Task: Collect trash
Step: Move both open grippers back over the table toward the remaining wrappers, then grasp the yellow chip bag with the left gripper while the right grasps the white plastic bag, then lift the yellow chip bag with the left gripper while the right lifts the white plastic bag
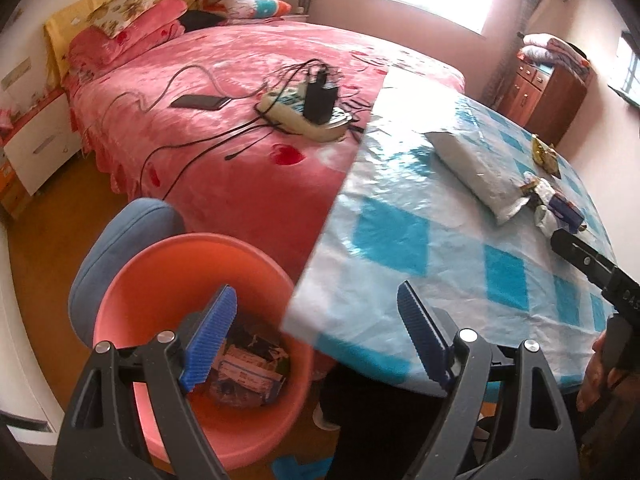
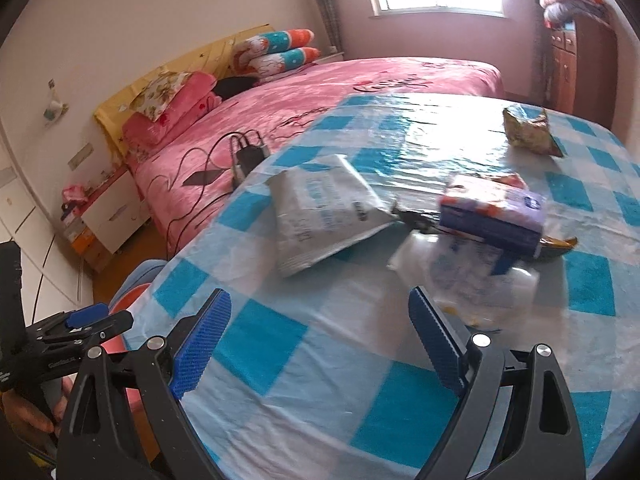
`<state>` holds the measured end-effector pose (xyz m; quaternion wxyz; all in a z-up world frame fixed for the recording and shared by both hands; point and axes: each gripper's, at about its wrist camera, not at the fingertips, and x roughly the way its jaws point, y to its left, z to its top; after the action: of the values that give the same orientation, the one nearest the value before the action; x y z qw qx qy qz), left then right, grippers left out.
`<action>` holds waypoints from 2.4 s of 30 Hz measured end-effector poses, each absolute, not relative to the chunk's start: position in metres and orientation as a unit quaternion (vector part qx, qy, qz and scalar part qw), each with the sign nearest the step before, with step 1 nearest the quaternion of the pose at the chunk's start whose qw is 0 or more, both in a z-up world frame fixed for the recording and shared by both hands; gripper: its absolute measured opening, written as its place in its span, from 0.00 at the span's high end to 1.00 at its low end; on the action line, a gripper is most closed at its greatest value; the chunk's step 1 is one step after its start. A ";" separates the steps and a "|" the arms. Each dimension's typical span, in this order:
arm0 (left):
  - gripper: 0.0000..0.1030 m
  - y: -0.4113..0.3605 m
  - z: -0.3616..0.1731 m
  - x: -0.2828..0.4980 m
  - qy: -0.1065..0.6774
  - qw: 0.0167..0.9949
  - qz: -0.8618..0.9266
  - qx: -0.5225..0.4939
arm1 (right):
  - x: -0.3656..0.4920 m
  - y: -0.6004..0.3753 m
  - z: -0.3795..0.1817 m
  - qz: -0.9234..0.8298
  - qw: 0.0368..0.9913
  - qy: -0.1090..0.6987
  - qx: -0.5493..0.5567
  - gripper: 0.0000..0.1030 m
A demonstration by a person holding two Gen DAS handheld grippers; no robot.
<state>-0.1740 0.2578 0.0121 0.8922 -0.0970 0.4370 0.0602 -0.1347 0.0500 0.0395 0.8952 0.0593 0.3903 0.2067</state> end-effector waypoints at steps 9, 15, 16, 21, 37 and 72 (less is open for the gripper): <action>0.19 0.199 0.045 -0.142 0.416 0.907 0.009 -0.063 | -0.131 -0.005 0.044 0.174 0.907 0.366 0.115 0.13; 0.19 0.142 0.075 -0.096 0.395 0.916 -0.056 -0.047 | -0.123 -0.059 0.044 0.137 0.906 0.356 0.183 0.13; 0.19 0.131 0.080 -0.085 0.392 0.917 -0.069 -0.043 | -0.122 -0.068 0.042 0.127 0.906 0.356 0.192 0.13; 0.19 0.064 0.095 -0.014 0.402 0.904 -0.142 -0.045 | -0.114 -0.106 0.032 0.102 0.894 0.363 0.243 0.13; 0.19 -0.098 0.037 0.142 0.463 0.871 -0.162 0.022 | -0.100 -0.138 0.025 0.121 0.875 0.388 0.265 0.13; 0.47 -0.070 0.031 0.138 0.476 0.870 -0.123 -0.031 | -0.115 -0.080 0.022 0.133 0.891 0.423 0.096 0.56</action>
<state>0.1384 -0.0705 0.0313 0.8700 -0.0313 0.4764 -0.1232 -0.1146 -0.0803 0.0219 0.8913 0.0959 0.4228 0.1329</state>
